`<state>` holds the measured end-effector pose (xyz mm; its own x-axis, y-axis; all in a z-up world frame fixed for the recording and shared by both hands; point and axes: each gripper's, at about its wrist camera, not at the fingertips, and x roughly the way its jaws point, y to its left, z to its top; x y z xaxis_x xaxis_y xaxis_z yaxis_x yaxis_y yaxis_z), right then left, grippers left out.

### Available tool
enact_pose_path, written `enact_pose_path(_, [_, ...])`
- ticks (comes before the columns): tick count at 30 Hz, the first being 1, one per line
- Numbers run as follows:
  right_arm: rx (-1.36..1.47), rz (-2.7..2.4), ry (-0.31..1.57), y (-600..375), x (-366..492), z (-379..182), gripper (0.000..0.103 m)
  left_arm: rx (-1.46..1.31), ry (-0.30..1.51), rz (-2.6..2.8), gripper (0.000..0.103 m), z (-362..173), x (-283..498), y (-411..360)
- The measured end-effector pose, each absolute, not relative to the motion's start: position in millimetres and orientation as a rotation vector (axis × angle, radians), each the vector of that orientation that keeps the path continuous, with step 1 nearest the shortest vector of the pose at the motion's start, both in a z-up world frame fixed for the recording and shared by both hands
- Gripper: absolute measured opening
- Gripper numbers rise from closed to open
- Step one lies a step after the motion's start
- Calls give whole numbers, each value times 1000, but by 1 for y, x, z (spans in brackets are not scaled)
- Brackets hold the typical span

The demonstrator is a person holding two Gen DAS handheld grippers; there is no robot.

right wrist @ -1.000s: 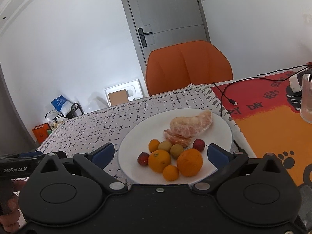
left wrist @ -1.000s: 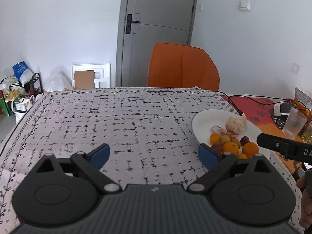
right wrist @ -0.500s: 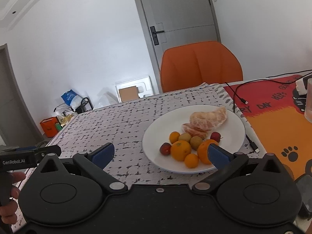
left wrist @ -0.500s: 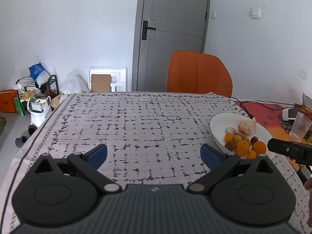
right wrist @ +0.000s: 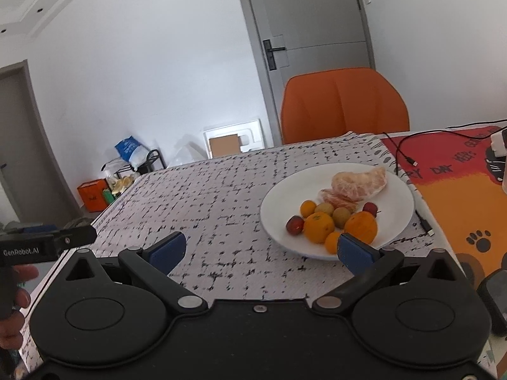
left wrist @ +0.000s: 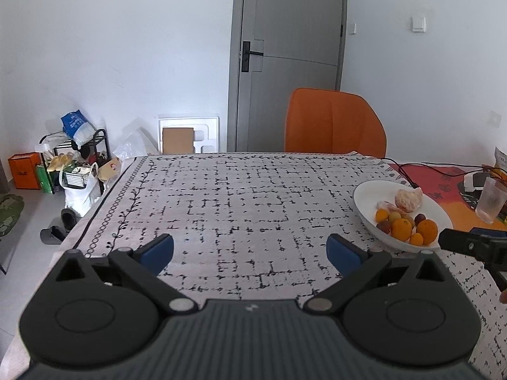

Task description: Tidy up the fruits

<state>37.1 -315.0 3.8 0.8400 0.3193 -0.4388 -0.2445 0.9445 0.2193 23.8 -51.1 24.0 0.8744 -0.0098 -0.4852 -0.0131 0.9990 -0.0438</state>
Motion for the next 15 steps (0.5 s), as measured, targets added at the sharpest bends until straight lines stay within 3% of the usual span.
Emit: enact_pose_path(15, [156,296,515,-301,24,-4,103,-61,513,35,102,9,10,-22])
